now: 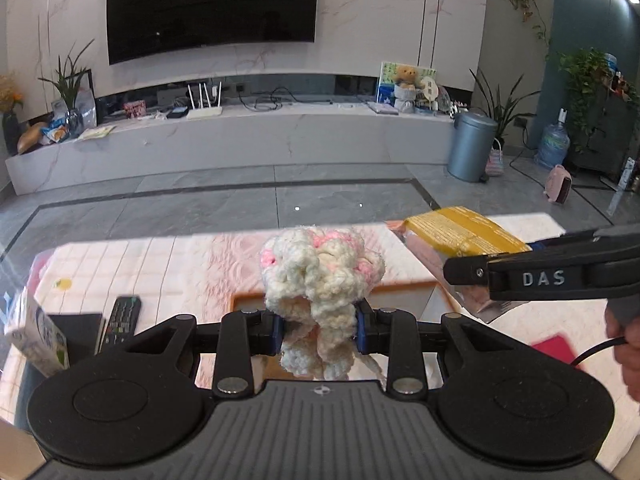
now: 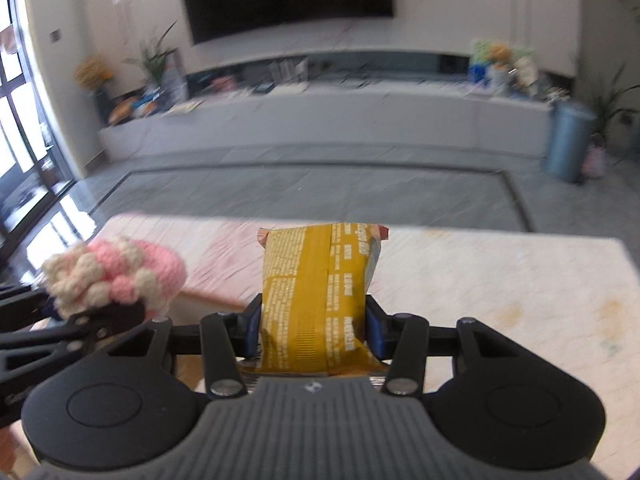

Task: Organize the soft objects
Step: 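Carry the flower with the left gripper while the right carries the packet to the box, then open the left gripper over the box releasing the flower while the right releases the packet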

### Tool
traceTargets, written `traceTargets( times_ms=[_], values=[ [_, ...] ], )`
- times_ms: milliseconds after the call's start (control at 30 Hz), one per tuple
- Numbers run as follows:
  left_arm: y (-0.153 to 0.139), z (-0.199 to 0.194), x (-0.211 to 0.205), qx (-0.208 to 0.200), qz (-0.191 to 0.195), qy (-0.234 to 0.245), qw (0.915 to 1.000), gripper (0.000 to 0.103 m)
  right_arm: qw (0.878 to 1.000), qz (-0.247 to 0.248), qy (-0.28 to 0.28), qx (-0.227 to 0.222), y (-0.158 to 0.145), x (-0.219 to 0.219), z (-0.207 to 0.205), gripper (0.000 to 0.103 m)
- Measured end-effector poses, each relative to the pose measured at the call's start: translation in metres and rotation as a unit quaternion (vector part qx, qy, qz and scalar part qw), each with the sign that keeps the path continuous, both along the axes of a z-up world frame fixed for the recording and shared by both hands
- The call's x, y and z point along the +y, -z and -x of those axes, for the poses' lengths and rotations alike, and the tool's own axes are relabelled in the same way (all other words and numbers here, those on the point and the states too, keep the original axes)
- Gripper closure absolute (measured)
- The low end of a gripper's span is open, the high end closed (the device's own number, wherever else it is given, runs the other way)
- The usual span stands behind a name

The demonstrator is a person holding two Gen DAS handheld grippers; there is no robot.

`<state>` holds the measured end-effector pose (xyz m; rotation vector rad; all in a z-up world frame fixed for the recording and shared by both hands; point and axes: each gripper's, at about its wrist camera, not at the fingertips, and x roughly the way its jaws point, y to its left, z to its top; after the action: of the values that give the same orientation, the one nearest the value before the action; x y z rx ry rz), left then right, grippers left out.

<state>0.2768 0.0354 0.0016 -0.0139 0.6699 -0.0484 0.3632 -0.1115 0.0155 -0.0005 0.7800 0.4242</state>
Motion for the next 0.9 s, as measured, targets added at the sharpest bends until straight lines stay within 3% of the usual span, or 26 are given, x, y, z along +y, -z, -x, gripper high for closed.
traceTargets(
  times_ms=[167, 400, 500, 800, 900],
  values=[
    [0.029, 0.007, 0.011, 0.002, 0.012, 0.008, 0.9999, 0.066, 0.998, 0.026, -0.044, 0.022, 0.019, 0.031, 0.014, 0.054],
    [0.059, 0.015, 0.027, -0.003, 0.029, -0.005, 0.9996, 0.066, 0.998, 0.045, -0.035, 0.031, 0.039, 0.038, 0.008, 0.054],
    [0.056, 0.016, 0.039, -0.013, 0.059, -0.013, 0.9981, 0.066, 0.996, 0.065, -0.036, 0.043, 0.050, 0.043, 0.004, 0.054],
    [0.055, 0.021, 0.052, 0.001, 0.068, -0.023, 0.9974, 0.066, 0.987, 0.144, -0.059, 0.048, 0.076, 0.065, 0.000, 0.054],
    [0.055, 0.023, 0.051, 0.000, 0.064, -0.023, 0.9977, 0.066, 0.983, 0.171, -0.062, 0.025, 0.074, 0.069, 0.007, 0.044]
  ],
)
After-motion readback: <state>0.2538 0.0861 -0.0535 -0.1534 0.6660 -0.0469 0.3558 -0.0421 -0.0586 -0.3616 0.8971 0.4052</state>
